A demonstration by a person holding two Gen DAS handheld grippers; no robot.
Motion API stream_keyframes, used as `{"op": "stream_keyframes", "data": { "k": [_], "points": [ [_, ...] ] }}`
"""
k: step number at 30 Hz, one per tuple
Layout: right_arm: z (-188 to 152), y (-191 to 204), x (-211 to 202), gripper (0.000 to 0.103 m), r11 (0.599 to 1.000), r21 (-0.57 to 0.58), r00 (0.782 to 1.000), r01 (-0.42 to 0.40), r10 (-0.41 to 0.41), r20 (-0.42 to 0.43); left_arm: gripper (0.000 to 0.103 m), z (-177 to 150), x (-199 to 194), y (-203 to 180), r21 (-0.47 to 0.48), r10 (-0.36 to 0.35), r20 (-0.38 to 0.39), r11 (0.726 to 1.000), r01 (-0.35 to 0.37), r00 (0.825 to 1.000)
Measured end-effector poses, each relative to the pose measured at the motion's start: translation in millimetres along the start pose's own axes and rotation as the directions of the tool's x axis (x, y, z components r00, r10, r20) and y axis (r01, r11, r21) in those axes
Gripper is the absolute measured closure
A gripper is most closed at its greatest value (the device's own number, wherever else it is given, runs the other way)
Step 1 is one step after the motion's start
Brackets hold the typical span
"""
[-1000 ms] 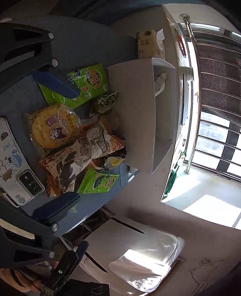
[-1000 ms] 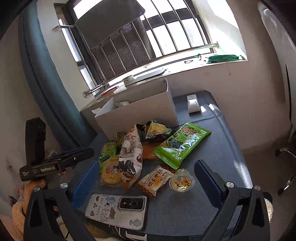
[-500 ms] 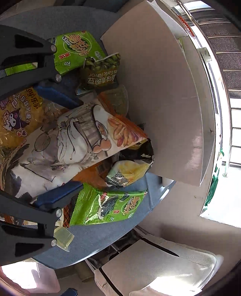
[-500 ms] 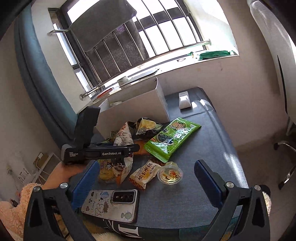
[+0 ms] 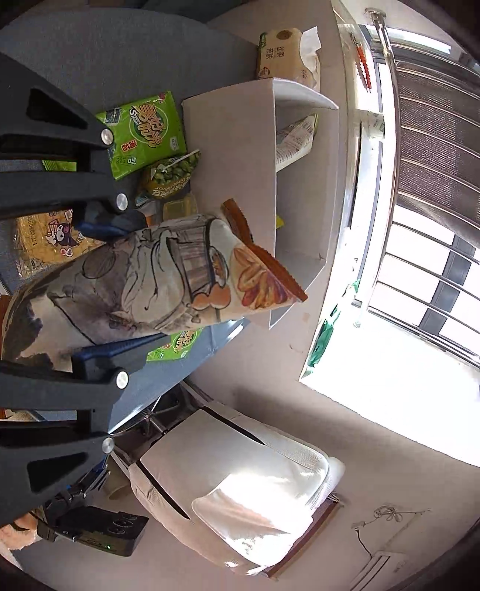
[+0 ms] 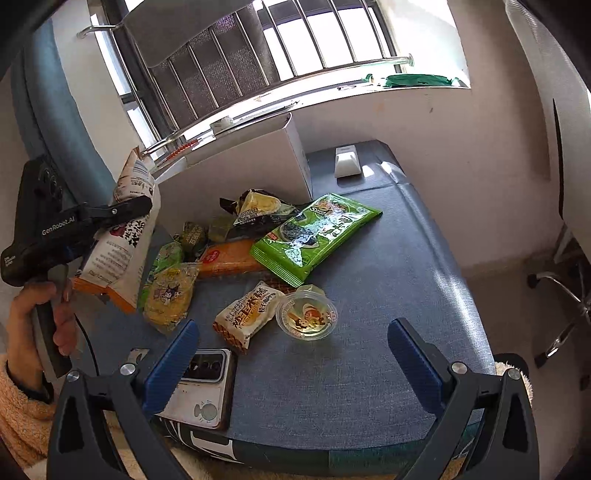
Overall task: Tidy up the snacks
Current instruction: 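Grasp the clear jelly cup with the right gripper while the left gripper holds the bag, then carry the bag and jelly cup into the white box and release both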
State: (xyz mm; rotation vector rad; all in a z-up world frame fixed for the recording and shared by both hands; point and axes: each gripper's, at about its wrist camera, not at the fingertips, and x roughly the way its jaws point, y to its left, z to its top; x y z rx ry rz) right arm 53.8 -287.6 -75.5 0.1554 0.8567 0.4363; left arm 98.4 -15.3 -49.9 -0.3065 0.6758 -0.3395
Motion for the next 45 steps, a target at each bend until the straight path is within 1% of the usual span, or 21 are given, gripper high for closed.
{"op": "stream_keyframes", "data": {
  "k": [3, 6, 9, 11, 12, 13, 14, 15, 17, 18, 22, 25, 28, 31, 32, 35, 36, 38, 40, 43, 45],
  "points": [
    [1, 1, 13, 0.0, 0.998, -0.033, 0.999, 0.046, -0.046, -0.008, 0.056, 1, -36, 6, -0.01, -0.001, 0.062, 1.0, 0.002, 0.998],
    [4, -3, 27, 0.0, 0.998, -0.04, 0.998, 0.044, -0.045, -0.035, 0.056, -4, -63, 14, -0.012, 0.01, 0.091, 1.0, -0.009, 0.996],
    [7, -9, 43, 0.0, 0.997, -0.029, 0.995, 0.068, -0.07, -0.076, 0.056, -13, -78, 22, -0.029, 0.034, 0.108, 0.999, -0.031, 0.994],
    [9, -11, 49, 0.0, 0.997, -0.03, 0.994, 0.068, -0.071, -0.084, 0.056, -19, -80, 30, -0.049, 0.038, 0.115, 0.998, -0.033, 0.993],
    [9, -12, 52, 0.003, 0.997, -0.032, 0.994, 0.064, -0.066, -0.087, 0.056, -22, -80, 33, -0.054, 0.036, 0.113, 0.998, -0.03, 0.993],
    [9, -11, 55, 0.011, 0.998, -0.035, 0.994, 0.05, -0.053, -0.096, 0.056, -23, -80, 36, -0.057, 0.038, 0.11, 0.998, -0.032, 0.993],
    [9, -11, 59, 0.046, 0.999, -0.04, 0.993, 0.028, -0.032, -0.117, 0.056, -24, -79, 38, -0.055, 0.04, 0.108, 0.998, -0.034, 0.993],
    [9, -10, 61, 0.053, 0.999, -0.046, 0.992, 0.01, -0.016, -0.129, 0.056, -26, -78, 40, -0.054, 0.041, 0.109, 0.998, -0.035, 0.993],
    [10, -8, 60, 0.053, 0.997, -0.058, 0.991, 0.045, -0.052, -0.125, 0.056, -29, -78, 43, -0.057, 0.041, 0.109, 0.998, -0.035, 0.993],
    [11, -7, 57, 0.053, 0.998, -0.058, 0.992, 0.038, -0.045, -0.114, 0.056, -30, -78, 44, -0.061, 0.039, 0.11, 0.998, -0.033, 0.993],
    [21, -9, 41, 0.053, 1.0, -0.01, 0.998, -0.002, 0.002, -0.068, 0.056, -30, -81, 52, -0.078, 0.027, 0.121, 0.997, -0.018, 0.992],
    [41, 0, 23, 0.053, 0.998, 0.002, 0.998, -0.065, 0.065, -0.004, 0.056, -26, -85, 56, -0.081, 0.019, 0.138, 0.997, -0.008, 0.99],
    [72, 18, 10, 0.053, 0.992, -0.038, 0.991, -0.12, 0.122, 0.062, 0.056, -5, -87, 58, -0.049, 0.012, 0.174, 0.999, -0.004, 0.985],
    [114, 41, 7, 0.053, 0.981, -0.089, 0.978, -0.171, 0.18, 0.104, 0.056, 31, -79, 69, -0.026, 0.014, 0.196, 1.0, -0.009, 0.98],
    [130, 51, 9, 0.053, 0.977, -0.116, 0.975, -0.177, 0.19, 0.111, 0.056, 45, -74, 72, -0.02, 0.015, 0.202, 1.0, -0.011, 0.979],
    [173, 76, 22, 0.053, 0.97, -0.193, 0.974, -0.144, 0.173, 0.145, 0.056, 91, -49, 84, -0.025, 0.026, 0.198, 0.999, -0.021, 0.98],
    [189, 84, 31, 0.053, 0.969, -0.204, 0.975, -0.142, 0.172, 0.141, 0.056, 105, -39, 88, -0.027, 0.039, 0.192, 0.999, -0.035, 0.981],
    [217, 95, 52, 0.053, 0.964, -0.229, 0.978, -0.136, 0.168, 0.126, 0.056, 132, -14, 98, -0.029, 0.073, 0.157, 0.997, -0.069, 0.985],
    [238, 104, 78, 0.053, 0.962, -0.248, 0.986, -0.111, 0.137, 0.091, 0.056, 153, 10, 108, -0.039, 0.112, 0.129, 0.993, -0.108, 0.985],
    [263, 105, 119, 0.053, 0.96, -0.274, 0.997, -0.062, 0.075, 0.036, 0.056, 170, 46, 123, -0.036, 0.177, 0.045, 0.984, -0.175, 0.983],
    [274, 98, 146, 0.053, 0.963, -0.267, 0.999, -0.041, 0.04, -0.011, 0.055, 174, 66, 131, -0.031, 0.226, -0.002, 0.974, -0.226, 0.974]
  ]
}}
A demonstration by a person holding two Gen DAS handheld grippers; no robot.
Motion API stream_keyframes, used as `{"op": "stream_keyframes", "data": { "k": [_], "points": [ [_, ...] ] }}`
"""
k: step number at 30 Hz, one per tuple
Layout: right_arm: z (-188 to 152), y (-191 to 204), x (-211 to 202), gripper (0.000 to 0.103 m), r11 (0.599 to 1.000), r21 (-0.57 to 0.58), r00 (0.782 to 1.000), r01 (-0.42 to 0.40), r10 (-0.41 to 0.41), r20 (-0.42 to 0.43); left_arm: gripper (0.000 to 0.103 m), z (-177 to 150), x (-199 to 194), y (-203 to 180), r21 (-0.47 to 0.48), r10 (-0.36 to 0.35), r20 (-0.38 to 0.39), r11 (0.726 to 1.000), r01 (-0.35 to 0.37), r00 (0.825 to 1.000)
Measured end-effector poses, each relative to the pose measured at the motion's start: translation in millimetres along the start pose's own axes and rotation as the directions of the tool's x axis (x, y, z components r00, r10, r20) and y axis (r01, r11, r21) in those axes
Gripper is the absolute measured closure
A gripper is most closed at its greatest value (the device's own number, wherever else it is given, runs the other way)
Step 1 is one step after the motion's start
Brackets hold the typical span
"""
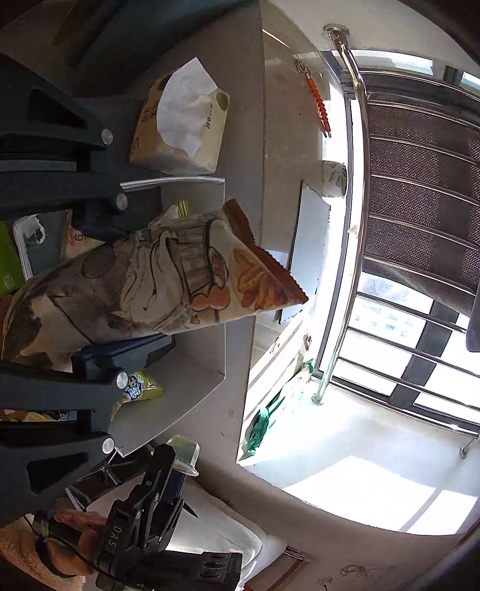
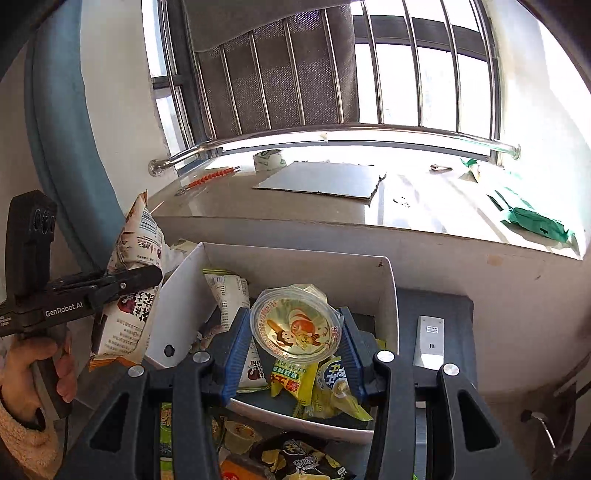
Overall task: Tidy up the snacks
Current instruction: 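Carry the bag and jelly cup into the white box and release both, then move both grippers back over the remaining snacks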
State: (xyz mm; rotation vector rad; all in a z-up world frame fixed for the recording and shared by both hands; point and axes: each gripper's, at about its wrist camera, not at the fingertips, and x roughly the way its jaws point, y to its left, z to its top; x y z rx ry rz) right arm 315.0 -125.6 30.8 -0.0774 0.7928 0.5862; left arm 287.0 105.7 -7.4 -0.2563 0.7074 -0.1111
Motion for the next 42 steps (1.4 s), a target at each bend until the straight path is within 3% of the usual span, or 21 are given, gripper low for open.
{"op": "stream_keyframes", "data": {
  "k": [1, 3, 4, 5, 8, 15, 23, 26, 32, 38, 42],
  "points": [
    [3, -4, 9, 0.053, 1.0, 0.001, 1.0, 0.011, -0.011, -0.016, 0.053, 1, 8, 3, -0.004, 0.012, -0.015, 1.0, -0.012, 1.0],
    [6, -14, 27, 0.053, 0.999, 0.002, 0.998, 0.047, -0.047, -0.037, 0.036, 2, 21, 10, -0.027, 0.043, -0.039, 0.999, -0.044, 0.998],
    [7, -19, 36, 0.052, 0.998, 0.012, 0.997, 0.062, -0.061, -0.056, 0.01, 2, 24, 14, -0.041, 0.07, -0.044, 0.997, -0.072, 0.997],
    [7, -26, 42, 0.048, 0.996, 0.039, 0.994, 0.081, -0.078, -0.082, 0.0, -1, 22, 17, -0.055, 0.093, -0.036, 0.994, -0.095, 0.995],
    [5, -44, 42, 0.0, 0.988, 0.123, 0.994, 0.097, -0.09, -0.063, 0.0, -4, 15, 23, -0.073, 0.082, -0.035, 0.994, -0.084, 0.996],
    [-1, -48, 2, 0.0, 0.983, 0.179, 0.999, 0.038, -0.044, 0.029, 0.0, -3, -24, 11, -0.009, 0.105, 0.033, 0.994, -0.104, 0.994],
    [-24, -9, -70, 0.0, 0.998, 0.065, 0.99, -0.024, 0.015, 0.138, 0.0, -28, -94, -25, 0.105, 0.069, 0.147, 0.991, -0.085, 0.987],
    [-50, 5, -100, 0.0, 0.999, 0.032, 0.985, -0.033, 0.027, 0.173, 0.0, -50, -121, -37, 0.129, 0.054, 0.186, 0.988, -0.079, 0.981],
    [-121, 20, -139, 0.0, 0.999, 0.017, 0.981, -0.04, 0.036, 0.189, 0.0, -106, -151, -53, 0.147, 0.004, 0.192, 0.989, -0.033, 0.981],
    [-203, 28, -148, 0.0, 0.999, 0.053, 0.989, -0.002, -0.006, 0.145, 0.0, -165, -145, -62, 0.148, 0.031, 0.13, 0.988, -0.05, 0.991],
    [-240, 32, -150, 0.0, 0.997, 0.078, 0.994, 0.0, -0.009, 0.111, 0.0, -193, -138, -68, 0.134, 0.017, 0.083, 0.991, -0.028, 0.996]
  ]
}}
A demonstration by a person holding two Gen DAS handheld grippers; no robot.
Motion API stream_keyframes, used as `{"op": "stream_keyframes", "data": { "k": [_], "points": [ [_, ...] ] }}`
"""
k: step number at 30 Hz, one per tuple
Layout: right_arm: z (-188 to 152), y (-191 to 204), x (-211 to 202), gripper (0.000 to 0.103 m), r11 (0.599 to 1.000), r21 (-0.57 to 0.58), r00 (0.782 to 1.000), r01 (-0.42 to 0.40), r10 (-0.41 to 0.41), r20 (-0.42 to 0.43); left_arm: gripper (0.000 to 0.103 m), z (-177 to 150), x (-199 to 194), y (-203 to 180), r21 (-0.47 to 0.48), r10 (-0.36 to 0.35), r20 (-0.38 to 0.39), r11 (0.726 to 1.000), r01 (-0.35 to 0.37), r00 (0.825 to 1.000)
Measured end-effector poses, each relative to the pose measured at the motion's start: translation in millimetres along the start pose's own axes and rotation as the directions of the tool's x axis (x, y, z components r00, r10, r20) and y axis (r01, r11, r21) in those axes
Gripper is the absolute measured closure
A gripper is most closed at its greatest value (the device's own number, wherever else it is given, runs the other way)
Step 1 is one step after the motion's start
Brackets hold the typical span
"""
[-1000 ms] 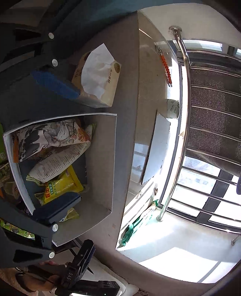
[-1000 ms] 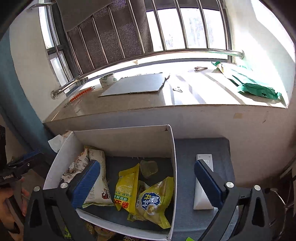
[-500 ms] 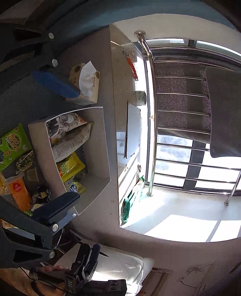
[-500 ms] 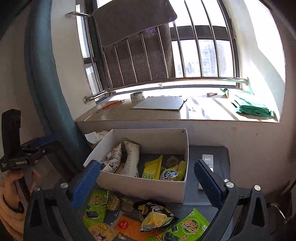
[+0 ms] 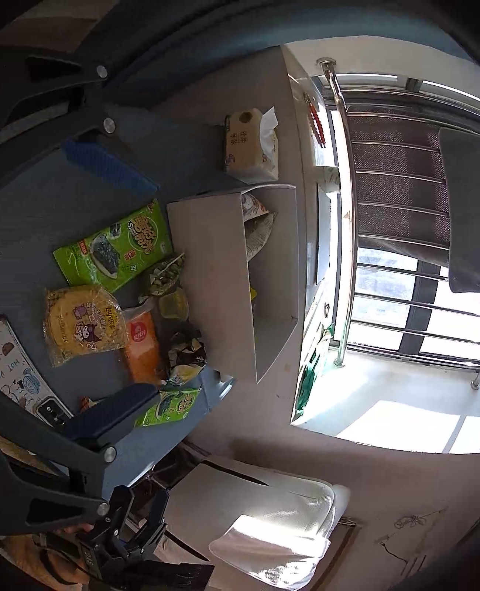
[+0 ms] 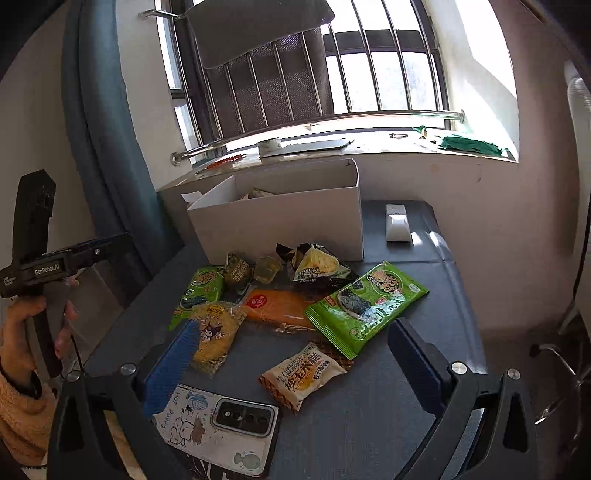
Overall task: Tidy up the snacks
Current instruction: 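Move both grippers back over the remaining snacks, then grasp the black-and-yellow chips bag with the right gripper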
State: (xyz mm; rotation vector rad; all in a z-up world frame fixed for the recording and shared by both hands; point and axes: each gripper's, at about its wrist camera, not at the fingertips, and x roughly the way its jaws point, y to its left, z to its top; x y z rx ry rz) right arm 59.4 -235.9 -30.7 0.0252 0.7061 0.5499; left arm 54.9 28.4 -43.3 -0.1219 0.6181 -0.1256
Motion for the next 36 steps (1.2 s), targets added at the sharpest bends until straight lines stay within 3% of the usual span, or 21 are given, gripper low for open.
{"op": "stream_keyframes", "data": {
  "k": [5, 11, 18, 26, 32, 35, 36],
  "points": [
    [-18, 1, 0, 0.0, 0.999, -0.03, 0.998, 0.04, -0.041, -0.042, 0.0, -23, 1, -8, -0.014, -0.012, -0.01, 1.0, 0.012, 1.0],
    [-14, 3, 14, 0.0, 0.995, -0.076, 0.997, 0.068, -0.071, -0.039, 0.0, -39, 4, -8, -0.019, 0.009, -0.051, 1.0, -0.01, 0.999],
    [11, 14, 66, 0.0, 0.969, -0.218, 0.99, 0.118, -0.131, -0.05, 0.0, -54, 4, -3, -0.003, 0.036, -0.09, 0.999, -0.037, 0.995],
    [36, 19, 149, 0.0, 0.902, -0.404, 0.967, 0.153, -0.221, -0.129, 0.0, -67, 8, -1, 0.008, 0.047, -0.133, 0.999, -0.046, 0.99],
    [46, 18, 187, 0.0, 0.877, -0.449, 0.949, 0.171, -0.268, -0.163, 0.0, -69, 12, -1, 0.011, 0.038, -0.145, 0.999, -0.037, 0.989],
    [46, 20, 204, 0.0, 0.865, -0.473, 0.93, 0.167, -0.297, -0.215, 0.0, -70, 15, -1, 0.013, 0.04, -0.152, 0.999, -0.038, 0.988],
    [48, 18, 203, 0.008, 0.87, -0.467, 0.938, 0.157, -0.279, -0.205, 0.0, -70, 15, -1, 0.012, 0.037, -0.154, 0.999, -0.035, 0.987]
  ]
}}
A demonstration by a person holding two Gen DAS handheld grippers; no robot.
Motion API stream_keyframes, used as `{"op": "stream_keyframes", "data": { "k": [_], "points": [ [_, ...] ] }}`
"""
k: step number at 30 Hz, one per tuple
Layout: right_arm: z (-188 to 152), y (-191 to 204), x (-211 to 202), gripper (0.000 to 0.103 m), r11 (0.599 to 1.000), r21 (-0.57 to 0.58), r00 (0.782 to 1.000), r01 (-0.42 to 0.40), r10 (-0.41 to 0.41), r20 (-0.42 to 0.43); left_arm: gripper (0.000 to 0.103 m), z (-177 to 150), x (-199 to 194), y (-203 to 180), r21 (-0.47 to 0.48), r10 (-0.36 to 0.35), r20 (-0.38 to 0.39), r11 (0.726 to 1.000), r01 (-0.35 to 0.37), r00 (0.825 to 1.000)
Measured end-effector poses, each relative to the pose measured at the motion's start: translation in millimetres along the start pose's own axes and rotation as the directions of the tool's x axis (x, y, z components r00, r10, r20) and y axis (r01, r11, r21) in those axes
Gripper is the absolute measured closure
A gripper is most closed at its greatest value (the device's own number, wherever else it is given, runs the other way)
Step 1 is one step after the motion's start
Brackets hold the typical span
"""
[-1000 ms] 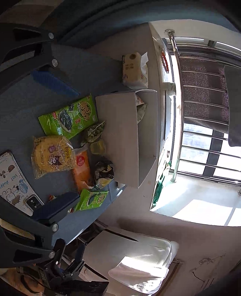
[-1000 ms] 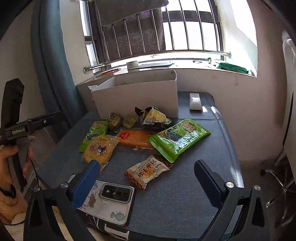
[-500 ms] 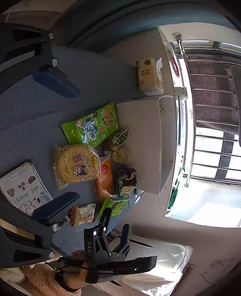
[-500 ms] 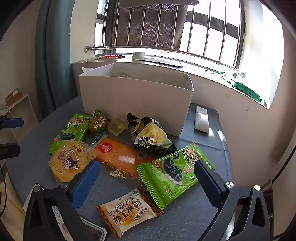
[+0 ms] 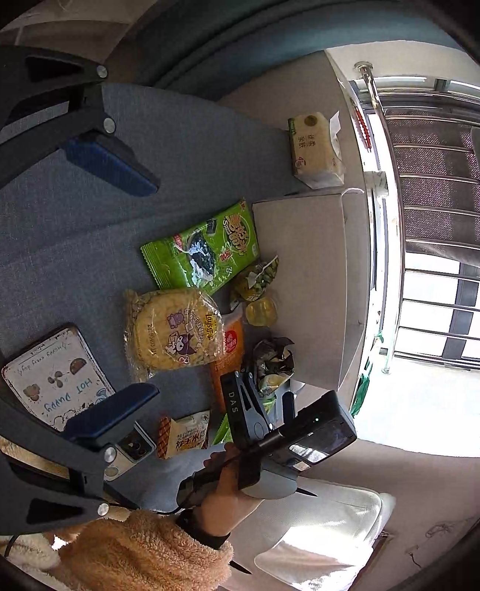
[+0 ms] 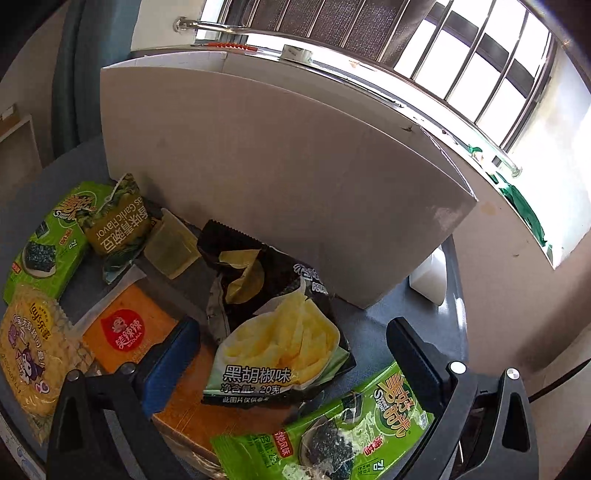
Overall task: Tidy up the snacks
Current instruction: 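Grasp the black-and-yellow chips bag with the right gripper, then grasp the round Lay's cracker pack with the left gripper while the right gripper holds the chips bag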
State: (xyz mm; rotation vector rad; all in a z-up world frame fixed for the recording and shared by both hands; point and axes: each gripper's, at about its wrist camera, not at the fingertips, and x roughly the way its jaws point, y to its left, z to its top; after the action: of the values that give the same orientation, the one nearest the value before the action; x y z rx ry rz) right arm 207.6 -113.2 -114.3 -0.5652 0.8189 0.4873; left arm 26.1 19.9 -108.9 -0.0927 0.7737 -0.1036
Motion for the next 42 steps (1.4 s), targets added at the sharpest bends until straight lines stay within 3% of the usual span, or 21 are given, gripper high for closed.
{"op": "stream_keyframes", "data": {
  "k": [1, 2, 3, 6, 11, 16, 22, 29, 31, 32, 33, 37, 42],
  "points": [
    [1, -2, 1, 0.022, 1.0, 0.005, 1.0, -0.005, 0.005, -0.003, 0.0, -1, 1, 0, -0.001, -0.001, -0.002, 1.0, 0.001, 1.0],
    [1, -4, 3, 0.045, 1.0, 0.012, 1.0, -0.004, 0.004, -0.03, 0.0, -1, 2, 1, -0.004, 0.0, -0.005, 1.0, 0.0, 1.0],
    [2, -6, 0, 0.05, 1.0, 0.014, 1.0, 0.011, -0.011, -0.023, 0.0, -1, 3, 1, -0.007, 0.0, -0.008, 1.0, 0.0, 1.0],
    [1, -15, -15, 0.059, 0.996, 0.06, 0.997, -0.068, 0.066, 0.03, 0.0, 0, 6, 0, -0.003, -0.008, -0.013, 1.0, 0.008, 1.0],
    [-9, -47, -51, 0.06, 0.943, 0.235, 0.969, -0.234, 0.208, 0.133, 0.0, 5, 20, -10, 0.05, -0.006, -0.052, 0.999, 0.009, 0.999],
    [-30, -61, -96, 0.06, 0.878, 0.342, 0.935, -0.335, 0.266, 0.233, 0.0, 13, 47, -26, 0.091, 0.038, -0.098, 0.995, -0.029, 0.994],
    [-64, -59, -136, 0.06, 0.845, 0.401, 0.926, -0.353, 0.256, 0.276, 0.0, 18, 81, -54, 0.168, 0.071, -0.155, 0.985, -0.044, 0.985],
    [-97, -62, -155, 0.06, 0.812, 0.457, 0.923, -0.364, 0.246, 0.297, 0.001, 20, 107, -53, 0.178, 0.157, -0.198, 0.976, -0.122, 0.967],
    [-106, -64, -157, 0.06, 0.793, 0.478, 0.918, -0.378, 0.253, 0.306, 0.004, 19, 107, -54, 0.206, 0.154, -0.189, 0.972, -0.114, 0.97],
    [-110, -64, -156, 0.06, 0.784, 0.489, 0.917, -0.383, 0.255, 0.308, 0.018, 20, 105, -56, 0.221, 0.149, -0.179, 0.969, -0.107, 0.973],
    [-113, -64, -155, 0.06, 0.777, 0.496, 0.915, -0.388, 0.262, 0.307, 0.023, 20, 102, -57, 0.228, 0.143, -0.164, 0.968, -0.103, 0.976],
    [-121, -60, -150, 0.06, 0.767, 0.504, 0.914, -0.397, 0.279, 0.296, 0.023, 24, 88, -46, 0.136, 0.026, -0.158, 0.991, -0.005, 0.987],
    [-119, -62, -144, 0.06, 0.729, 0.519, 0.892, -0.447, 0.318, 0.322, 0.023, 38, 52, -32, 0.081, -0.066, -0.063, 0.994, 0.071, 0.996]
  ]
}}
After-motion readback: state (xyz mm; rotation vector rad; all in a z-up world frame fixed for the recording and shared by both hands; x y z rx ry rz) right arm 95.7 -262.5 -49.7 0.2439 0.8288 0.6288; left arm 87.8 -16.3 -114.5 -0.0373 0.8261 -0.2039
